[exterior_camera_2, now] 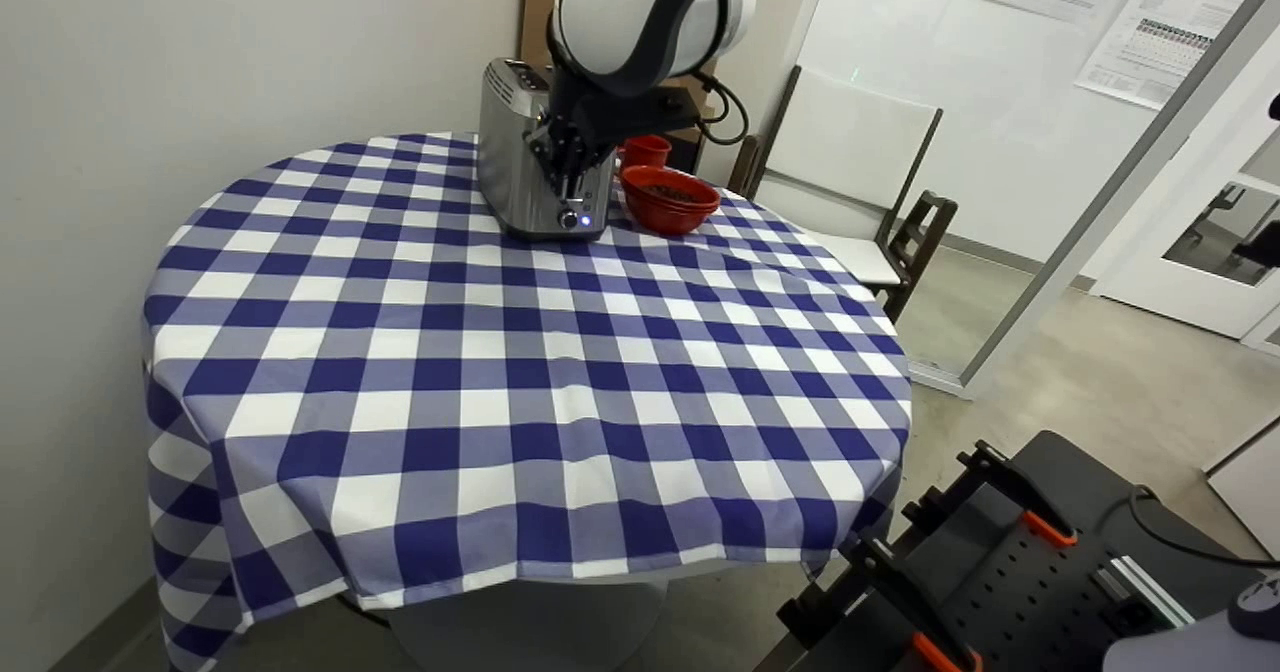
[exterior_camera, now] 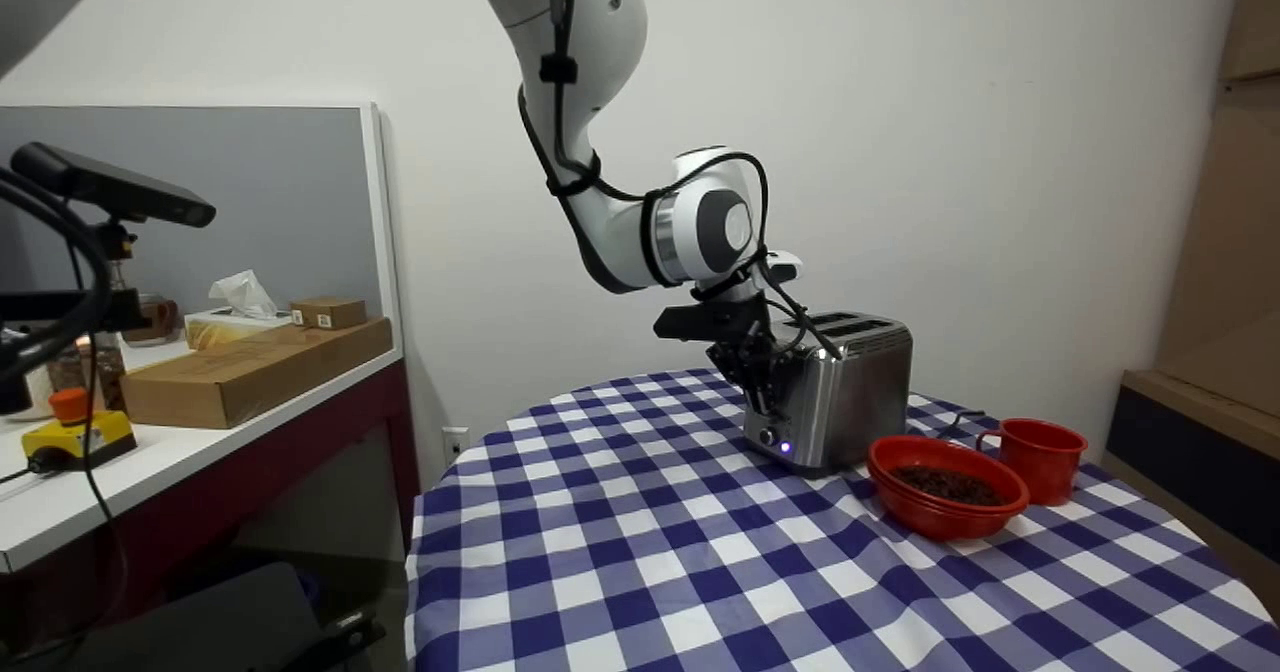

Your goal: Push down the toaster lever

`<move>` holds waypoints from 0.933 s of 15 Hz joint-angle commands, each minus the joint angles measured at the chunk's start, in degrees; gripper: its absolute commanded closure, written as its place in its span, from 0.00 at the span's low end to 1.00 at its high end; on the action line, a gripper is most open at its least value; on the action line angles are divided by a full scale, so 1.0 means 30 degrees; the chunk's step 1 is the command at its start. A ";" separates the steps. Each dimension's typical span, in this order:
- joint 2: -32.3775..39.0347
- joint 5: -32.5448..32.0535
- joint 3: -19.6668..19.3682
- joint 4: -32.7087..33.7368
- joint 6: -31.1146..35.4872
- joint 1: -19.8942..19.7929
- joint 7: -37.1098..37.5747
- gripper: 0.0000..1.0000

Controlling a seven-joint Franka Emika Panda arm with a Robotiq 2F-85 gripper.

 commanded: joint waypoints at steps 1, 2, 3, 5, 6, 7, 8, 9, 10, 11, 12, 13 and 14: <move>-0.0851 0.2416 0.2093 -0.0911 -0.0709 -0.1463 -0.1661 0.50; -0.1131 0.3108 0.2511 -0.1117 -0.1085 -0.1777 -0.1946 0.43; -0.1898 0.4054 0.3168 -0.1751 -0.1900 -0.2354 -0.2524 0.35; -0.3081 0.5270 0.3652 -0.2838 -0.3188 -0.2938 -0.2963 0.23; -0.3864 0.5591 0.3670 -0.3535 -0.3955 -0.3094 -0.3084 0.15; -0.4889 0.5608 0.3519 -0.4530 -0.4605 -0.3173 -0.3224 0.08; -0.5737 0.5649 0.3419 -0.5251 -0.5159 -0.3270 -0.3361 0.01; -0.6764 0.5510 0.3300 -0.6226 -0.5494 -0.3341 -0.3507 0.00; -0.7611 0.5439 0.3257 -0.6952 -0.5834 -0.3461 -0.3742 0.00; -0.8722 0.5245 0.3161 -0.7928 -0.6019 -0.3502 -0.3877 0.00; -0.9645 0.5136 0.3124 -0.8714 -0.6157 -0.3594 -0.4240 0.00; -1.0910 0.4889 0.3056 -0.9747 -0.6104 -0.3546 -0.4322 0.00; -1.1936 0.4801 0.3025 -1.0572 -0.6040 -0.3592 -0.4552 0.00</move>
